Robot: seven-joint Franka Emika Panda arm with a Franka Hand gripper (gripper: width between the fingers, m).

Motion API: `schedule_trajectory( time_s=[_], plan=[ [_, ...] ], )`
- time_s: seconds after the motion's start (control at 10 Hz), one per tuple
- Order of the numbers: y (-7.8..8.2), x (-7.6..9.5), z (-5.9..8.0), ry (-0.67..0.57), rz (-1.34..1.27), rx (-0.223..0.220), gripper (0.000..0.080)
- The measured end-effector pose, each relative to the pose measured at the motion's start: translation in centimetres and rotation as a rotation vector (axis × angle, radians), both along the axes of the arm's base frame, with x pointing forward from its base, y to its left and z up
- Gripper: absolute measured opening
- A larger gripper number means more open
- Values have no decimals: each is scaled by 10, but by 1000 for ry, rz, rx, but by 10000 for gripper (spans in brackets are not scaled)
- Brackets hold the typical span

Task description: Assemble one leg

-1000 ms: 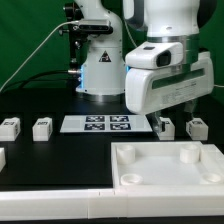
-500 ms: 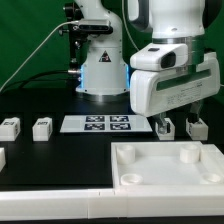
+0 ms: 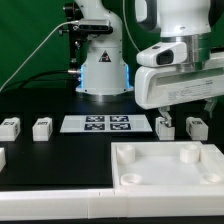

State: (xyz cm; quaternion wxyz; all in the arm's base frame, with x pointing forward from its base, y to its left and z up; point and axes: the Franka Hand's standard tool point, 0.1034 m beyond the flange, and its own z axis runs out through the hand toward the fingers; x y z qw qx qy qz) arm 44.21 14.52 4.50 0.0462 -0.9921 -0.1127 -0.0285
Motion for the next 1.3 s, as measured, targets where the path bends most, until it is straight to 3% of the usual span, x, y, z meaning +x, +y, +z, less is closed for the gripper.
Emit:
schedule_trajectory(
  time_s=[0.5, 0.8, 0.9, 1.0, 1.1, 1.3],
  plan=[
    [9, -1, -2, 42, -75, 9, 649],
    [11, -14, -2, 276, -130, -41, 649],
    [16, -25, -2, 416, -163, -80, 649],
    [23, -20, -2, 484, -175, -96, 649],
    [28, -15, -4, 451, -184, -86, 649],
    [32, -21, -9, 460, -175, -90, 649]
  ],
)
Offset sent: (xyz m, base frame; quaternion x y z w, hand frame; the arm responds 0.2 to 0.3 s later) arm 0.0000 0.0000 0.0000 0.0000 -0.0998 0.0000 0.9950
